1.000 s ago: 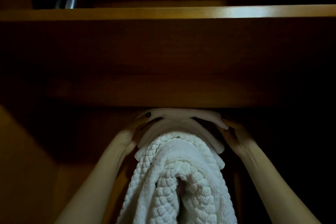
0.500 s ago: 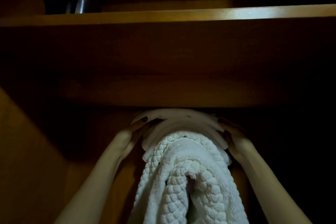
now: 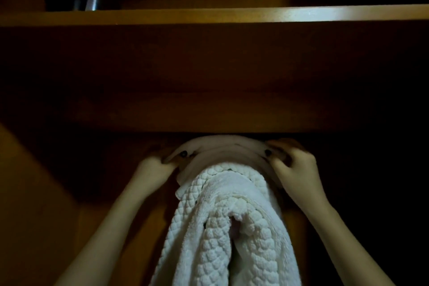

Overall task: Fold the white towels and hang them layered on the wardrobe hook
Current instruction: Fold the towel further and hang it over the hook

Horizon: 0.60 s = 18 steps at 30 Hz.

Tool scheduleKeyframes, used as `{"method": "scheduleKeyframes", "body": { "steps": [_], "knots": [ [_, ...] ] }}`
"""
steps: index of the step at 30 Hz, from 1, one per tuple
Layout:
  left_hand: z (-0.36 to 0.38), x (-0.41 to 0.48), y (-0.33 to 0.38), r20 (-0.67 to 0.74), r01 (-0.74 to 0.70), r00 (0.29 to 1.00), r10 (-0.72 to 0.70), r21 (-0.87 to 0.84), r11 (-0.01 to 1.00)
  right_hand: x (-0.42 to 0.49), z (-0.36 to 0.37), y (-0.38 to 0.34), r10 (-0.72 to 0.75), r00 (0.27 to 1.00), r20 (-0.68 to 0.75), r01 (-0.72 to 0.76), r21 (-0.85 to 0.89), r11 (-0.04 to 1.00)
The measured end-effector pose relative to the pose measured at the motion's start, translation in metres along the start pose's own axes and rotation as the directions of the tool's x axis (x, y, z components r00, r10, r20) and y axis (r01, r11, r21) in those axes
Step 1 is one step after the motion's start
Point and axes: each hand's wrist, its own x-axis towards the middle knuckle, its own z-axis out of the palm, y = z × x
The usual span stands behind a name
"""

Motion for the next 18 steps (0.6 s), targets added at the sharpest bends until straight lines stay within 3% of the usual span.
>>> {"method": "scheduleKeyframes", "body": {
  "steps": [2,3,7,12,15,18],
  "knots": [
    [-0.002,0.001,0.004,-0.181,-0.074,0.977,0.113,0.209,0.975,0.01,0.009,-0.007,-0.05,0.984,0.171,0.063,-0.073,0.995],
    [0.001,0.001,0.008,-0.242,-0.145,0.949,0.2,0.23,0.963,0.016,0.013,-0.011,-0.042,0.971,0.235,0.071,-0.119,0.99],
    [0.014,0.006,0.038,-0.183,-0.357,0.912,0.366,0.079,0.931,0.027,0.031,-0.024,-0.024,0.967,0.255,0.089,-0.247,0.965],
    [0.024,0.011,0.044,-0.187,-0.328,0.936,0.297,-0.16,0.931,0.035,0.039,-0.022,0.097,0.962,0.254,-0.018,-0.296,0.955],
    [0.032,0.01,0.04,-0.144,-0.312,0.945,0.292,-0.14,0.94,0.038,0.038,-0.022,0.127,0.953,0.276,-0.062,-0.232,0.971],
    [0.033,0.01,0.038,-0.194,-0.379,0.914,0.355,-0.102,0.92,0.04,0.037,-0.016,0.158,0.948,0.276,-0.094,-0.231,0.968]
  ]
}}
